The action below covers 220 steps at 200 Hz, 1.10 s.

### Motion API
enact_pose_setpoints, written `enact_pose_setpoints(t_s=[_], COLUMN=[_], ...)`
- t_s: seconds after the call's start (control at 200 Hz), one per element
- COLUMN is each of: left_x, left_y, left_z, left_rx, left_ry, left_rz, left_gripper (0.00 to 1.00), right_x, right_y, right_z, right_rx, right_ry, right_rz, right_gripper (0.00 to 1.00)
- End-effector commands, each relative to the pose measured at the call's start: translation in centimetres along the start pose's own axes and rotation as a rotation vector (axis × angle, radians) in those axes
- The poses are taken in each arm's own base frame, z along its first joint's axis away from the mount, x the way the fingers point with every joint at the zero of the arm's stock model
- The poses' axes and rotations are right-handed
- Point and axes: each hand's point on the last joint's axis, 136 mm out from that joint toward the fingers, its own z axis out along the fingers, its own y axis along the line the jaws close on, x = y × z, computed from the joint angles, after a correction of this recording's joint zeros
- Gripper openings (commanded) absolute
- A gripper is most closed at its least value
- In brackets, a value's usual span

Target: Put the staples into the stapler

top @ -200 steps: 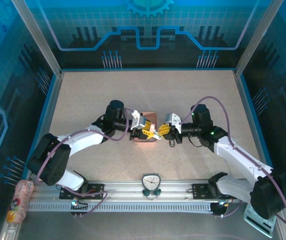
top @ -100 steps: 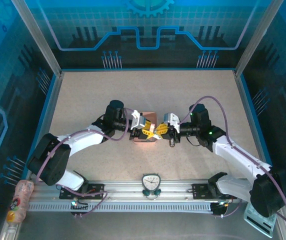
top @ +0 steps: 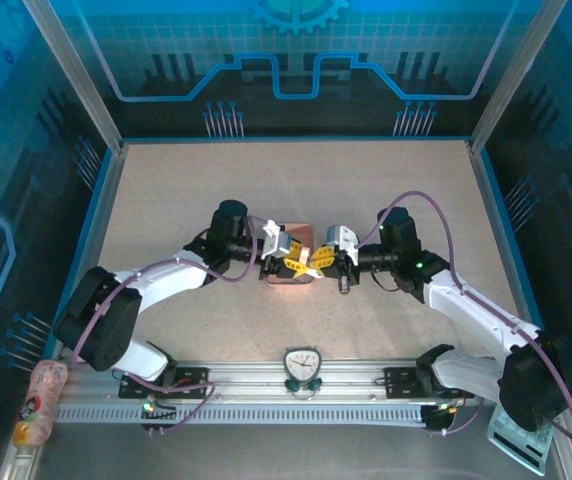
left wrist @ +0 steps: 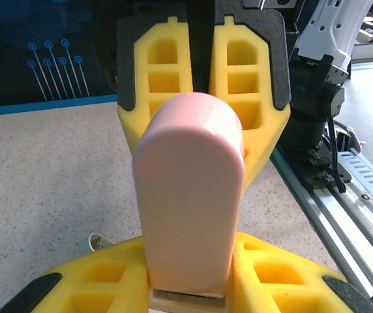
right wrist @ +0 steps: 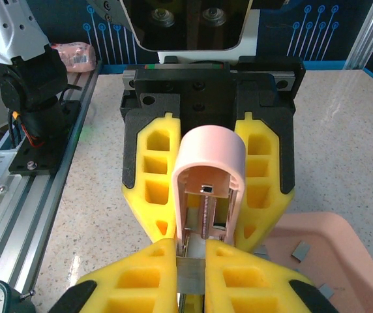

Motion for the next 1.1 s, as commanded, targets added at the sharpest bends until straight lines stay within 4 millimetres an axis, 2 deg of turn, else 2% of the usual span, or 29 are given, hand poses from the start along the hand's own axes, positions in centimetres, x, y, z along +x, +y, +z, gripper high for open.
enact_pose_setpoints(t_s=[0.0,1.096], left_x=[-1.6,-2.3], left_y=[-1.0,-1.1], left_z=[-0.2,-0.4], left_rx=[0.037,0.037], left_ry=[-0.046,-0.068], left_rz=[0.048,0.063], left_gripper=[0.29,0.29], right_x=[0.0,1.7], right_y=[0.5,0.9], right_z=[0.4,0.1], right_rx=[-0.022,-0.022], right_ry=[-0.006,0.081], right_rz=[-0.01,0.013], right_gripper=[0.14,0.14])
